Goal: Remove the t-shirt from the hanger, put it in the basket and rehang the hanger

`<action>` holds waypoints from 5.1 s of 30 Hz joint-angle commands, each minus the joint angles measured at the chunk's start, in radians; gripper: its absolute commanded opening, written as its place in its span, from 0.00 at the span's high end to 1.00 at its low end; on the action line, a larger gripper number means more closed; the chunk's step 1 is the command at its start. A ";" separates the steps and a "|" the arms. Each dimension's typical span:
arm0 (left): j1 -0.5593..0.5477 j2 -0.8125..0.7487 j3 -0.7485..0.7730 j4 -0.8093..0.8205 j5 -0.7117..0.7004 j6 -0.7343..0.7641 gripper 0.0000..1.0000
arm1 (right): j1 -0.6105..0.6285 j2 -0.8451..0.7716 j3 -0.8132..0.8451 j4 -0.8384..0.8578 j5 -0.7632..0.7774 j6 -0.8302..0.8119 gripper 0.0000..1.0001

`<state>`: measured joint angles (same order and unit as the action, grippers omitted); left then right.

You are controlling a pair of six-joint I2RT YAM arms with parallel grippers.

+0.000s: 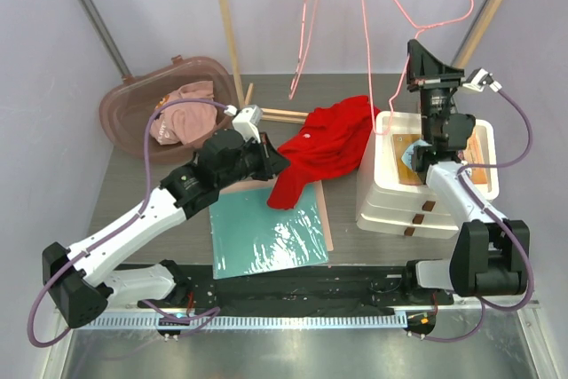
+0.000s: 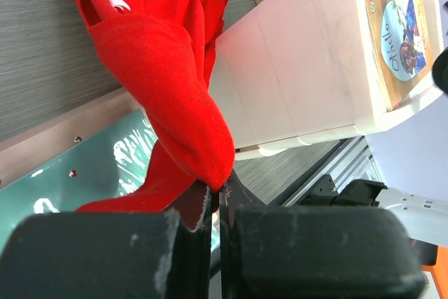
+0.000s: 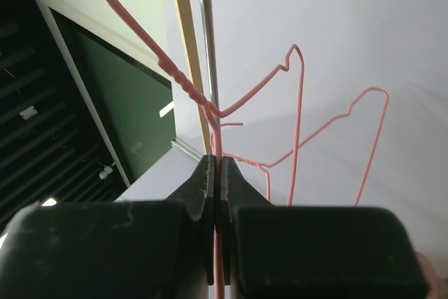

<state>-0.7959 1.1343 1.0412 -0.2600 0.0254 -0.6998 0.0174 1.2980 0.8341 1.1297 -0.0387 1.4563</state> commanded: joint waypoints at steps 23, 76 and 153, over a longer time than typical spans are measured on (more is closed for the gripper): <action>0.007 0.033 0.037 0.018 0.031 -0.010 1.00 | -0.034 0.204 0.356 -0.030 0.051 0.050 0.99; 0.007 0.055 0.040 0.041 0.076 -0.038 1.00 | -0.033 0.034 0.669 -1.165 0.088 -0.485 0.12; 0.100 -0.318 0.043 -0.300 -0.063 0.037 0.47 | 0.790 -0.031 0.232 -0.559 0.117 -1.269 0.99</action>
<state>-0.6987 0.7795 1.1229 -0.6678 -0.1551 -0.6914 0.8413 1.3006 0.9207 0.6346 0.1646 0.1074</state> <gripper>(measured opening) 0.308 0.072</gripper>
